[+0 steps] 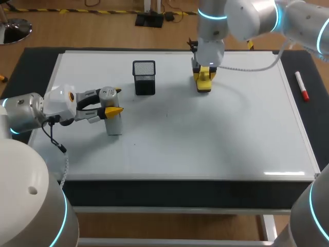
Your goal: Pick up the inspection probe, press it on each red-marked spot on the whiteboard one by one, put down the probe, pick up the eraser, and wipe off all the red marks.
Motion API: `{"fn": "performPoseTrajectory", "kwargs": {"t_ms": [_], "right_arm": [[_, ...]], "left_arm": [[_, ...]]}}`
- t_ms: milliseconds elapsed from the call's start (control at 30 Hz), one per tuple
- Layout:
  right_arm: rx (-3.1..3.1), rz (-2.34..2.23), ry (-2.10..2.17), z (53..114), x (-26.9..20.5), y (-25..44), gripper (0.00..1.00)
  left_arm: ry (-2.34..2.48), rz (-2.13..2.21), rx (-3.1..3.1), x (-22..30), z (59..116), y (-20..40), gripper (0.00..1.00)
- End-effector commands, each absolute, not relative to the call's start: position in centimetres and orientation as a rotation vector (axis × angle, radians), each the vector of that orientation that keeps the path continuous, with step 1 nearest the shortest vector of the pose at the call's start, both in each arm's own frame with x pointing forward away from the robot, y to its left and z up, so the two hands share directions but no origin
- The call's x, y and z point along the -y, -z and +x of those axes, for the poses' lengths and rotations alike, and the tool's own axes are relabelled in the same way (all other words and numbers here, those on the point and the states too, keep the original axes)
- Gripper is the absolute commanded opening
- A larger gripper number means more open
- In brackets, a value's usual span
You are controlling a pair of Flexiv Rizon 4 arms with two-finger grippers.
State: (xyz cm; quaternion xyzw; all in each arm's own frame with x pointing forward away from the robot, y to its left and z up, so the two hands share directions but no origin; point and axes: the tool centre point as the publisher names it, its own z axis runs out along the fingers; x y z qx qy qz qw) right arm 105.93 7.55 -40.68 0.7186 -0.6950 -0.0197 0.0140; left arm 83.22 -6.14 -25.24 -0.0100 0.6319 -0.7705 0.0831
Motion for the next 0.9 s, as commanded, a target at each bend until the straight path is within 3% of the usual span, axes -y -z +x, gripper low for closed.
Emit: {"fn": "performPoseTrajectory", "kwargs": {"t_ms": [33,467,533,567,633,900], "right_arm": [[2.161,2.229,0.063,106.5,-7.4,41.0,0.0],[2.159,2.226,0.055,107.0,-7.2,41.4,0.0],[2.159,2.226,0.064,107.0,-7.2,41.5,0.23],[2.16,2.223,0.065,107.1,-7.2,41.6,0.45],[2.163,2.218,0.078,107.0,-7.2,41.7,1.0],[2.244,2.185,0.086,106.9,-6.3,40.5,1.0]], "left_arm": [[2.304,-0.026,-1.883,6.1,83.3,25.3,0.0],[2.304,-0.026,-1.883,6.1,83.3,25.3,0.0],[2.304,-0.026,-1.883,6.1,83.3,25.3,0.0],[2.304,-0.026,-1.883,6.1,83.3,25.3,0.0],[2.304,-0.026,-1.883,6.1,83.3,25.3,0.0],[2.304,-0.026,-1.883,6.1,83.3,25.3,0.0]]}}
